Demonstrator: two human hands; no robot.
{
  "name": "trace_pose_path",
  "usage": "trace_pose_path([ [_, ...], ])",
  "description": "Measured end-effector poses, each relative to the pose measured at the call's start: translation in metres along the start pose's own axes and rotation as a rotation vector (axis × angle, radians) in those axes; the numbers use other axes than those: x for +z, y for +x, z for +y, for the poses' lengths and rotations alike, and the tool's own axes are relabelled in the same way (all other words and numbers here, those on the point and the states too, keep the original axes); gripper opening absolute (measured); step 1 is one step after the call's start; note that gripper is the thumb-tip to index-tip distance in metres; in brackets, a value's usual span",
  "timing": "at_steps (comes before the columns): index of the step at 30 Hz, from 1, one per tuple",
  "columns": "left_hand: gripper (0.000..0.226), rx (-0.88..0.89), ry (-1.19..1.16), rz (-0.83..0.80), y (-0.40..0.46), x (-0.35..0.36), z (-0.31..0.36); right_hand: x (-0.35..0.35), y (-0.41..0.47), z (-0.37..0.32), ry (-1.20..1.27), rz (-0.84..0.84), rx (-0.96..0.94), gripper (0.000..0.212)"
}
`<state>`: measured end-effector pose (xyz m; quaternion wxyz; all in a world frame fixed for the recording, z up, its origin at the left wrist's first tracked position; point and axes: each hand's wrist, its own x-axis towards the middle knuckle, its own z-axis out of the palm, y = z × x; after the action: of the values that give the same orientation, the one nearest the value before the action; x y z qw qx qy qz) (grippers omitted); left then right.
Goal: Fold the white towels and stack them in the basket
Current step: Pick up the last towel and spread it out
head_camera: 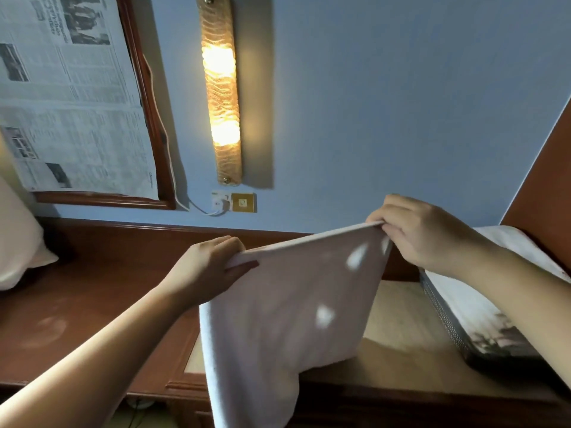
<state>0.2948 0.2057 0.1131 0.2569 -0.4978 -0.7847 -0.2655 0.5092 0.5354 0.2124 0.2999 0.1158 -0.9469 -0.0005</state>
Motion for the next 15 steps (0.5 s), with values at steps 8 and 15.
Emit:
trace_pose_path([
  [8,0.055,-0.547,-0.484,-0.312,-0.057,0.070,-0.014,-0.024,0.026,0.033,-0.096,0.162,0.242,0.028],
  [15,0.024,-0.210,-0.298,-0.261,-0.011,0.036,-0.005,-0.008,-0.019,0.072,-0.294,0.121,0.517,0.037],
])
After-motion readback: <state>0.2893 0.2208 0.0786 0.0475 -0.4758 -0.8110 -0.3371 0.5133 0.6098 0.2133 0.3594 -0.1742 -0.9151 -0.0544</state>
